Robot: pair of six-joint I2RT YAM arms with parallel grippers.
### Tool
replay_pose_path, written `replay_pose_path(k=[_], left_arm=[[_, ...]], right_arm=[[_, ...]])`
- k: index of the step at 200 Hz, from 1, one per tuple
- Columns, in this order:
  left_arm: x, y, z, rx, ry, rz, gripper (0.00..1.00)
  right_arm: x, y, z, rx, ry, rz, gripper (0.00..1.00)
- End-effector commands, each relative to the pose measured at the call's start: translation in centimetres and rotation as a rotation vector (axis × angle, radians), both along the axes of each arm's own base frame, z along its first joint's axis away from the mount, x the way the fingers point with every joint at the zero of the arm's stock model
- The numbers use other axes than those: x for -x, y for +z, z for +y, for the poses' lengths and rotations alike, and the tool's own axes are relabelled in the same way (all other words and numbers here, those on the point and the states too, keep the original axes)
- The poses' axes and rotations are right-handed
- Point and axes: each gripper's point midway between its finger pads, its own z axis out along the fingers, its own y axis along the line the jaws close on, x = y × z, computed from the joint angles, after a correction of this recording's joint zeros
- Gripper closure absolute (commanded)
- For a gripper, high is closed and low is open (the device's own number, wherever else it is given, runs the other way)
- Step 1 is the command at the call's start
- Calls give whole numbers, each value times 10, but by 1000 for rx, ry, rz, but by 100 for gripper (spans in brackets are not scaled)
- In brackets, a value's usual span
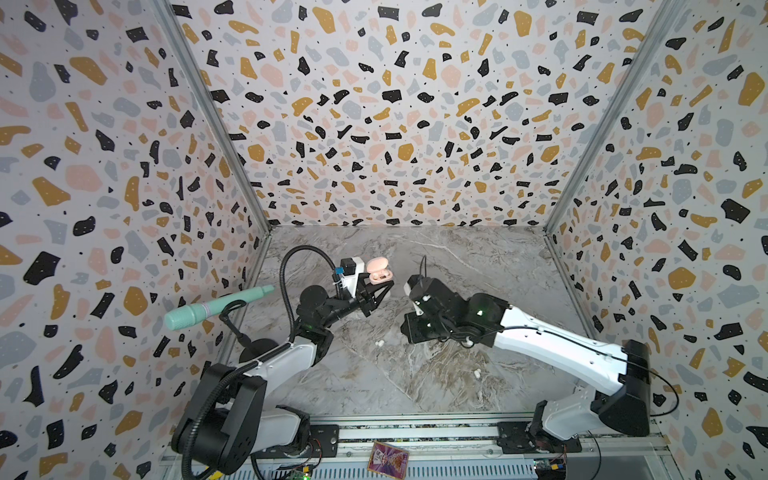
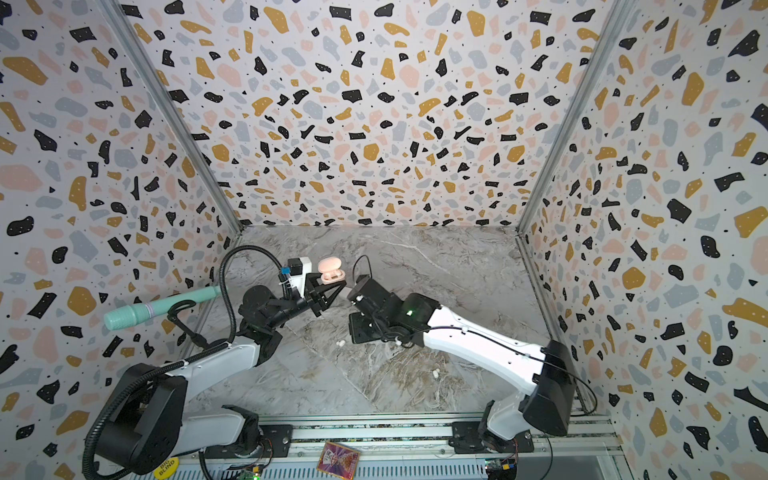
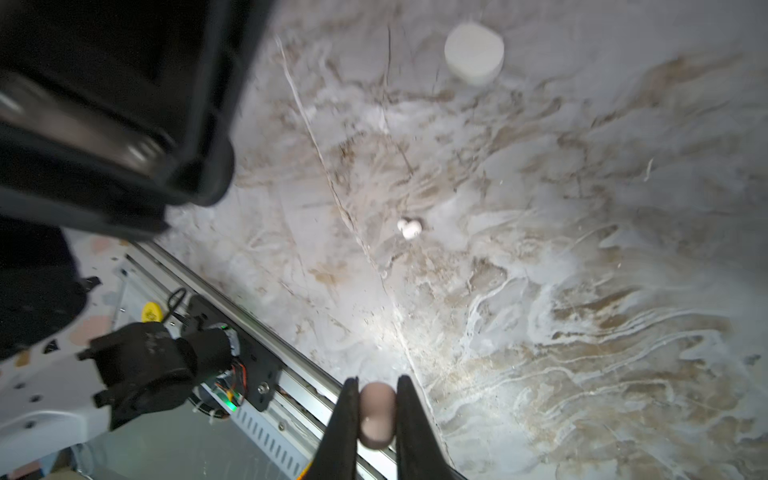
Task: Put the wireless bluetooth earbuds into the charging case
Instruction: 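Lift the earbud and carry it to the open case in the left gripper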
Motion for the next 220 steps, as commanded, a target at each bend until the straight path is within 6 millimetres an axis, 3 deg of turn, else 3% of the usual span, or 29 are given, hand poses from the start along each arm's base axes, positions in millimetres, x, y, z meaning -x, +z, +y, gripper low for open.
replay_pose_path(k=[1, 52, 76, 140, 220], left_arm=[[10, 30, -11, 9, -24, -118, 70], [33, 28, -29, -12, -78, -143, 70], [40, 28, -34, -19, -96, -146, 70], [47, 39, -42, -13, -119, -174, 70], [54, 51, -40, 1, -120, -198, 70]], right_arm=[[-10, 48, -2, -115, 12, -83, 90], [-23, 116, 6, -327, 63, -206, 90], [-24, 135, 12, -406, 85, -233, 90], [-28, 145, 25, -478, 103, -242, 90], [-27, 121, 26, -460, 97, -192, 90]])
